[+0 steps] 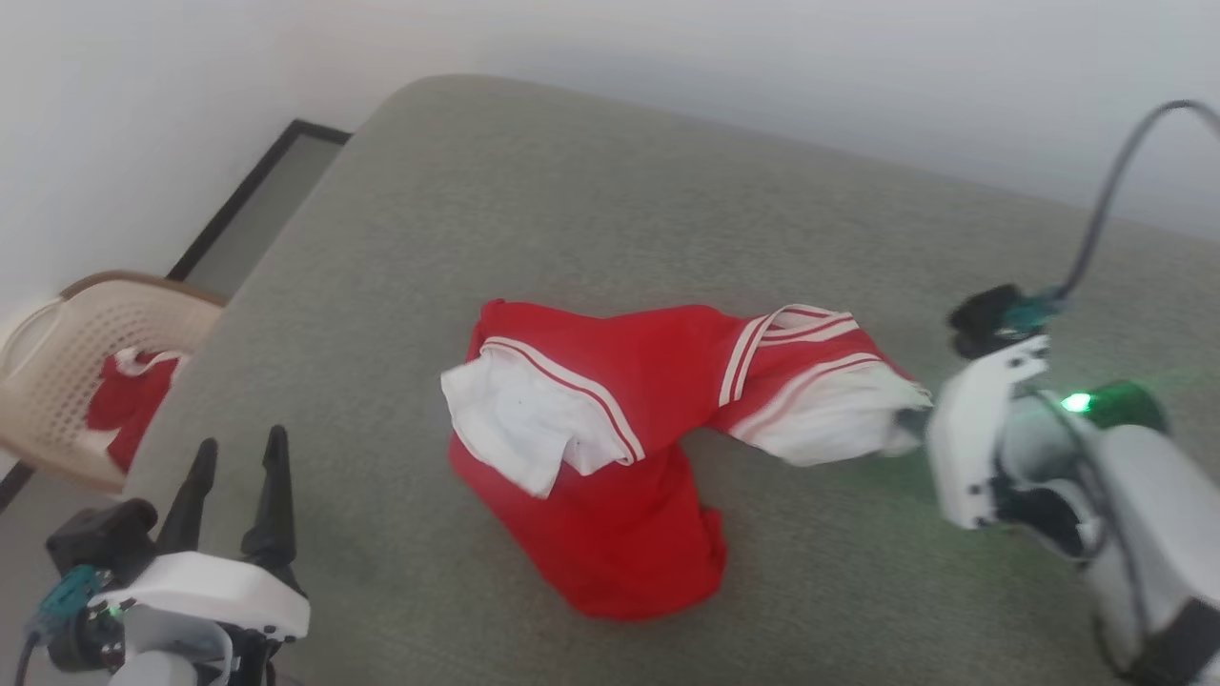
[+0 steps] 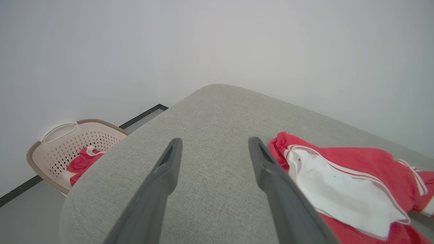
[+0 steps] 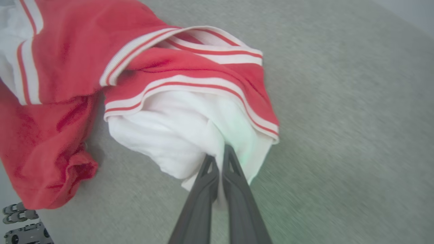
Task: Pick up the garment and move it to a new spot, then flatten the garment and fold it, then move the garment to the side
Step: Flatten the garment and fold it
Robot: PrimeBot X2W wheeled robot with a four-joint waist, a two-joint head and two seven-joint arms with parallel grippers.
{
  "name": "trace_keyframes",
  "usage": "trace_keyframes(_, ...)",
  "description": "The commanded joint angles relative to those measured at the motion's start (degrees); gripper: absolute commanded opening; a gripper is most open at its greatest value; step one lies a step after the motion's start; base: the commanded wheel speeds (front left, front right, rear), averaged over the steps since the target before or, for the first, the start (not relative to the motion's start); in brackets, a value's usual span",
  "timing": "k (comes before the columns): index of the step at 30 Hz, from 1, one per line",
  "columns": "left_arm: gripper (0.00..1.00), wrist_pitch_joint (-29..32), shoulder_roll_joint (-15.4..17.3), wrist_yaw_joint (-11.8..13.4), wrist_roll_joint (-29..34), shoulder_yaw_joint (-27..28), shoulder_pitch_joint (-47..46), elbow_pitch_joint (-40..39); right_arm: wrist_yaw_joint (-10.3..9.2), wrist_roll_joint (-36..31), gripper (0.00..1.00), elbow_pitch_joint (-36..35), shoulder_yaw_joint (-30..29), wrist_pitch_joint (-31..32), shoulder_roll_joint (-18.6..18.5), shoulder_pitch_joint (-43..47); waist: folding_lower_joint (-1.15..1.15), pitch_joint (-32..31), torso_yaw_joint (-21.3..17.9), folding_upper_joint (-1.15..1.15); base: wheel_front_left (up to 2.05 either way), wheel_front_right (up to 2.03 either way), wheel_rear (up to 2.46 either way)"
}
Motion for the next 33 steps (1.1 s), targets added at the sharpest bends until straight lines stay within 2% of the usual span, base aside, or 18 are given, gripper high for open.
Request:
trace_keyframes(1,1.00,-0.24,-0.07,-0.24,0.67,0.69,0.93,-0.25,0.01,-0.04,0.00,-1.35,-1.10,0.89,-1.62,1.13,0.00,-0.64,-1.88,0.00,0.00,0.00,0.00)
trace_keyframes(6,1.00,-0.23,-0.13,-0.83,1.56,2.12,1.86,-0.76,0.01,0.40,0.00,-6.03,-7.58,5.59,-7.25,5.61,0.00,-0.78,-4.69,0.00,0.00,0.00,0.00)
trace_keyframes(10,1.00,-0.23,-0.13,-1.22,1.89,2.63,1.30,-0.80,0.01,-0.16,0.00,-7.20,-13.43,7.22,-9.48,9.59,0.00,-0.44,-6.11,0.00,0.00,0.00,0.00)
trace_keyframes(16,1.00,-0.09,0.06,-1.86,2.38,1.80,-0.39,0.04,0.01,-1.40,0.00,-3.70,-17.60,6.10,-7.09,12.16,0.00,0.34,-7.45,0.00,0.00,0.00,0.00)
trace_keyframes(18,1.00,0.53,0.34,-2.35,2.58,1.09,-1.08,0.30,0.01,-1.69,0.14,-1.84,-18.01,5.36,-5.49,11.70,0.00,0.55,-7.77,0.00,0.00,0.00,0.00)
trace_keyframes(19,1.00,1.01,0.46,-2.52,2.51,0.81,-1.52,0.40,0.01,-2.18,0.38,-1.05,-17.97,5.13,-4.99,11.37,0.00,0.60,-7.91,0.00,0.00,0.00,0.00)
trace_keyframes(20,1.00,1.01,0.46,-2.52,2.51,0.81,-1.52,0.40,0.01,-2.18,0.38,-1.05,-17.97,5.13,-4.99,11.37,0.00,0.60,-7.91,0.00,0.00,0.00,0.00)
trace_keyframes(21,1.00,1.38,0.81,-2.55,2.83,0.55,-1.92,0.34,0.01,-2.64,0.98,-0.42,-18.11,4.73,-4.64,10.91,0.00,0.66,-8.09,0.00,0.00,0.00,0.00)
trace_keyframes(27,1.00,5.69,2.57,-3.50,2.62,-1.09,-4.23,-1.97,0.02,-3.91,1.00,0.54,-19.64,2.66,-2.73,9.07,0.00,0.82,-9.98,0.00,0.00,0.00,0.00)
trace_keyframes(33,1.00,16.24,5.17,-4.58,1.22,-4.29,-6.96,-6.62,0.02,-4.39,1.00,-3.35,-21.67,0.48,-1.76,9.14,0.00,0.11,-12.93,0.00,0.00,0.00,0.00)
